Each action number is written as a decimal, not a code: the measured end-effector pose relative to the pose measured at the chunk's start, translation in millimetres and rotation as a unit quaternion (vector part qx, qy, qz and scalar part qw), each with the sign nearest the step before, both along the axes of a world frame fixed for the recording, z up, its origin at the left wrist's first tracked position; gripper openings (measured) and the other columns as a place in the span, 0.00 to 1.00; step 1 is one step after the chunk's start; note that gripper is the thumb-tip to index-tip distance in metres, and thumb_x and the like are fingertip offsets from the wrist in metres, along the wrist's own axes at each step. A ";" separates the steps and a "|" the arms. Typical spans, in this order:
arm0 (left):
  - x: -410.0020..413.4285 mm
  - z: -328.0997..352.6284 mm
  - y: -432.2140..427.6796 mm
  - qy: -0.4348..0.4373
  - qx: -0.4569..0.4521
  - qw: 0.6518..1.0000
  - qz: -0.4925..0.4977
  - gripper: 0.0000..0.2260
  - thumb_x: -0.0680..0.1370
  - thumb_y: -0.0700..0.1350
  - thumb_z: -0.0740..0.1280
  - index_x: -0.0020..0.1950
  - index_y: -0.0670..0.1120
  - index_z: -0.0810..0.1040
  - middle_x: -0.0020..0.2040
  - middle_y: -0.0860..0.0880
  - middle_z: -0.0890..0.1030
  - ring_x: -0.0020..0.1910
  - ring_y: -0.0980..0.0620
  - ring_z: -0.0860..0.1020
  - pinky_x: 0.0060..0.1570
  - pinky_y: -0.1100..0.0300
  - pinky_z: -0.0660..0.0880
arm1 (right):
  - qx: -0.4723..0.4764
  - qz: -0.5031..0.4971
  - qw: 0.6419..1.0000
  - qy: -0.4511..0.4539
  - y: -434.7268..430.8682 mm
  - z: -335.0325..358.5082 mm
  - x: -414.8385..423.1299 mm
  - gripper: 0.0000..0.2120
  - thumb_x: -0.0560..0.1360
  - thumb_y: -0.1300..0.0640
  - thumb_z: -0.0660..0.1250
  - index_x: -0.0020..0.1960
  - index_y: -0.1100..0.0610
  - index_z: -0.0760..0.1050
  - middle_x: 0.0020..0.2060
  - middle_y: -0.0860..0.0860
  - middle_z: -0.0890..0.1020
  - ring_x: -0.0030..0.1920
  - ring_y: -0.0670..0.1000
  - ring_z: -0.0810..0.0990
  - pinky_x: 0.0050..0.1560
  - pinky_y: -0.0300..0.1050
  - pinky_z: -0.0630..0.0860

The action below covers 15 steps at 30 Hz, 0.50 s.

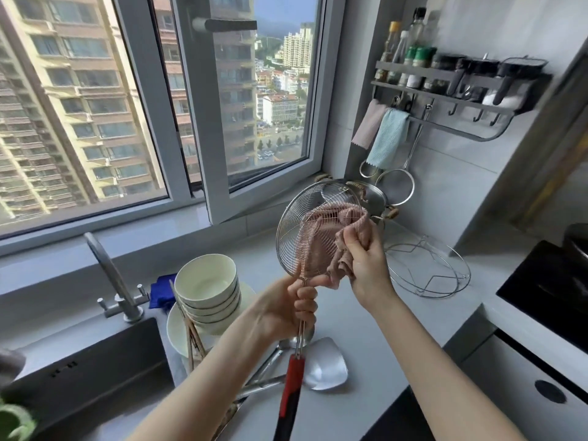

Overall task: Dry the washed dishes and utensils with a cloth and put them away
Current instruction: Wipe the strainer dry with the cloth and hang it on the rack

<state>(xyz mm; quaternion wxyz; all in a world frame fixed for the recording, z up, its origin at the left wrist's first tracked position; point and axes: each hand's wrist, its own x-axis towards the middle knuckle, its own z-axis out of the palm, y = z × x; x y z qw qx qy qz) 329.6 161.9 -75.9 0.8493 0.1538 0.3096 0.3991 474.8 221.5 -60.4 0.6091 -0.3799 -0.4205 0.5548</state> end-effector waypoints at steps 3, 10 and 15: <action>-0.6 1.6 8.3 0.012 -0.008 0.999 -0.043 0.14 0.69 0.53 0.66 0.40 0.43 0.83 0.19 0.54 0.63 0.18 0.59 0.62 0.22 0.68 0.57 | 0.013 0.038 0.996 -0.081 -3.6 -1.4 36.6 0.11 0.78 0.58 0.63 0.60 0.55 0.69 0.37 0.54 0.78 0.21 0.48 0.73 0.21 0.37 0.68; 33.5 -1.5 41.6 0.405 0.151 0.901 0.030 0.14 0.81 0.52 0.59 0.40 0.46 0.76 0.18 0.56 0.64 0.17 0.61 0.59 0.18 0.70 0.54 | -0.021 -0.154 0.988 -0.015 8.2 26.3 135.6 0.03 0.80 0.53 0.61 0.51 0.46 0.72 0.40 0.46 0.78 0.30 0.41 0.75 0.26 0.34 0.71; 89.1 -5.5 83.6 0.453 0.221 0.860 0.082 0.08 0.79 0.45 0.63 0.40 0.46 0.75 0.19 0.52 0.72 0.17 0.58 0.58 0.18 0.69 0.53 | 0.159 -0.165 0.932 -0.280 17.4 35.2 158.2 0.12 0.80 0.50 0.62 0.63 0.42 0.70 0.50 0.45 0.81 0.34 0.53 0.80 0.32 0.53 0.79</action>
